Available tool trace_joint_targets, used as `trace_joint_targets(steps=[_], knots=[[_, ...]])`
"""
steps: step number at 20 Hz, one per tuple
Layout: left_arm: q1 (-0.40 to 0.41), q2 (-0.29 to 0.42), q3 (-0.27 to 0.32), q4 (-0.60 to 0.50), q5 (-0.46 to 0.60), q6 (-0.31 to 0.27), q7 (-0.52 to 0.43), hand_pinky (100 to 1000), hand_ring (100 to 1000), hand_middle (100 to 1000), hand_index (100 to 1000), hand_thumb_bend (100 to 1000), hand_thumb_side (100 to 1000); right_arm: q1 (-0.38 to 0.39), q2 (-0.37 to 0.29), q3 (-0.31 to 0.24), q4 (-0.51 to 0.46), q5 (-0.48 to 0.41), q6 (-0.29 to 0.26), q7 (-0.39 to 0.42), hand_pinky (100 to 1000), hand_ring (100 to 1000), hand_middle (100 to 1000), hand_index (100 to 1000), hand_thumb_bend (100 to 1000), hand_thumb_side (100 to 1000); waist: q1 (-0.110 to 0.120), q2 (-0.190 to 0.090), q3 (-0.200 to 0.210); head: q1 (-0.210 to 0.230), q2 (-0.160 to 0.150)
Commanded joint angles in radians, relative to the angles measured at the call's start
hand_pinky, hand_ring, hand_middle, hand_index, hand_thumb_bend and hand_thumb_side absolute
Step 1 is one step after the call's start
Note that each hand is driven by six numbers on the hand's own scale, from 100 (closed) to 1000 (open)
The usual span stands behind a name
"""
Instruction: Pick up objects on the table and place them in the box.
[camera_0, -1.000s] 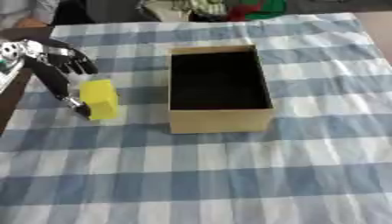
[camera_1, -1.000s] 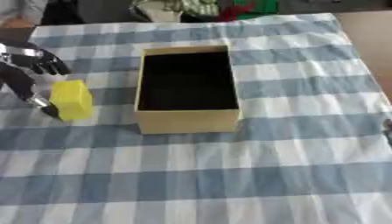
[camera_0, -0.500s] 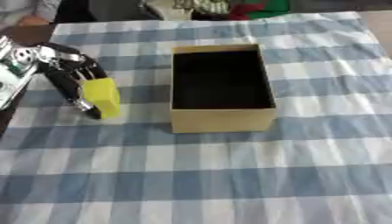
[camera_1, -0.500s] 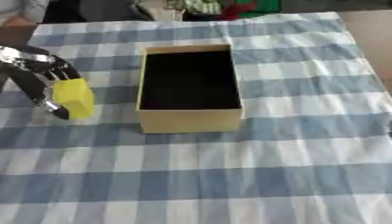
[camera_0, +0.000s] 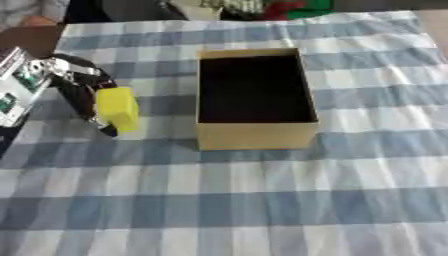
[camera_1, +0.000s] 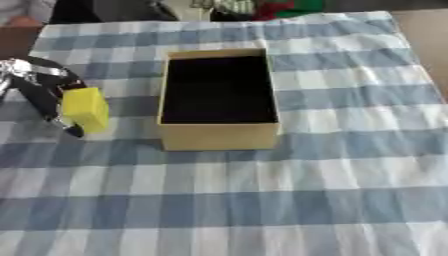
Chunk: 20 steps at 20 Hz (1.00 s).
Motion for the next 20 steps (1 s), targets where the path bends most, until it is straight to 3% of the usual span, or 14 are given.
trace_joint_targets(steps=[1,3,8,12,15,20], knots=[[-0.026,0.017,0.021,-0.018,0.001,0.008,-0.007,880,824,684,760,449,100,-0.006,-0.011,-0.009,-0.015,-0.004,0.003,-0.004,835,777,736,812,100,662,-0.003,-0.019,0.001,0.001,0.006],[-0.030,0.017,0.023,-0.034,0.009,0.016,-0.007,868,808,672,752,375,100,-0.004,-0.010,-0.009,-0.015,-0.003,0.005,-0.004,835,778,736,812,100,662,-0.003,-0.020,0.002,0.002,0.007],[-0.047,0.021,0.036,-0.077,0.035,0.037,-0.008,855,794,679,759,344,100,0.000,-0.010,-0.008,-0.015,-0.002,0.010,-0.002,835,778,736,812,100,657,-0.001,-0.024,0.003,0.002,0.007],[-0.062,0.028,0.049,-0.089,0.003,0.061,0.010,814,733,589,682,329,100,0.002,-0.009,-0.008,-0.015,-0.002,0.012,-0.002,836,778,736,814,100,655,0.002,-0.028,0.003,0.001,0.004],[-0.067,0.029,0.058,-0.099,-0.030,0.071,0.035,783,635,455,527,337,100,0.003,-0.008,-0.008,-0.015,-0.003,0.013,-0.002,836,779,737,816,100,654,0.003,-0.030,0.004,-0.002,0.003],[-0.088,0.016,0.079,-0.144,-0.018,0.080,0.064,782,633,457,538,296,100,0.005,-0.010,-0.011,-0.015,-0.001,0.013,-0.004,836,779,737,815,100,654,0.002,-0.032,0.005,-0.011,0.000]])
